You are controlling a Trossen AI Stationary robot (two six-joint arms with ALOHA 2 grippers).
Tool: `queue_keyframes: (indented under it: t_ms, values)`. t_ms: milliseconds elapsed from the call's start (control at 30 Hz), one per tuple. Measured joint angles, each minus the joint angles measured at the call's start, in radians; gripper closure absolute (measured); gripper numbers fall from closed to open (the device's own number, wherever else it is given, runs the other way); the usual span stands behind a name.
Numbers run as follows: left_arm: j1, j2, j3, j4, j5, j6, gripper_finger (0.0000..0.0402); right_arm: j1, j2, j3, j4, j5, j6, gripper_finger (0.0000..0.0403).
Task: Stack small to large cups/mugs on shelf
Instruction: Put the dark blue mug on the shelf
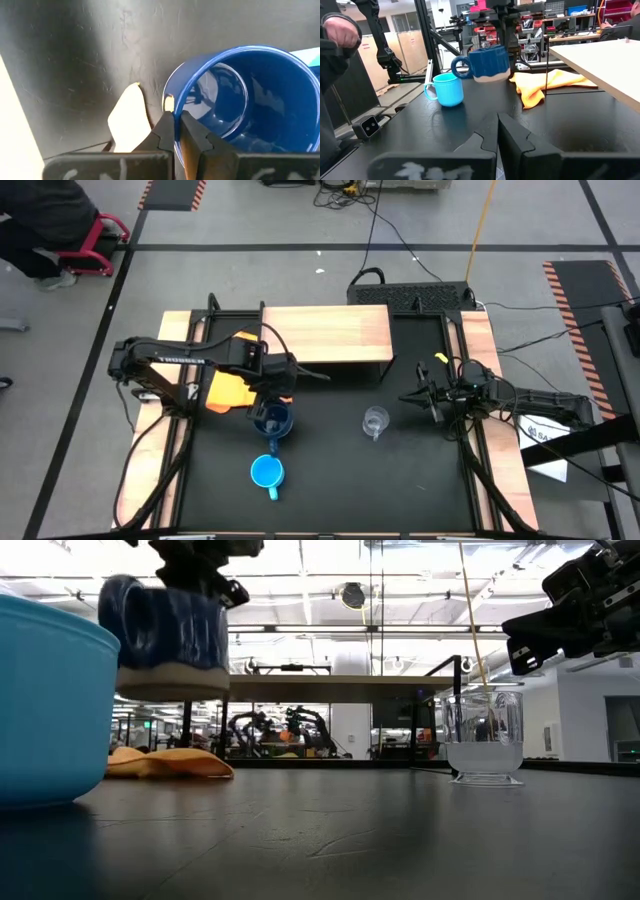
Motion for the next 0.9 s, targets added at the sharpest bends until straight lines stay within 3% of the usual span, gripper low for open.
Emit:
queue_keyframes:
  t_ms: [200,633,900]
  values:
    - [-0.011,-0.021,0.051,0.018,0.001,0.018,0.0394,0.0,0.0,0.0,0.0,0.0,0.0,0.0403]
    - [0.008,-0.204,0.053,0.019,-0.03,-0.004,0.0394,0.0,0.0,0.0,-0.001,0.0,0.016,0.0403]
    - [0.04,-0.285,-0.036,0.014,-0.072,-0.02,0.0394,0.0,0.0,0.0,-0.001,0.0,0.026,0.0403]
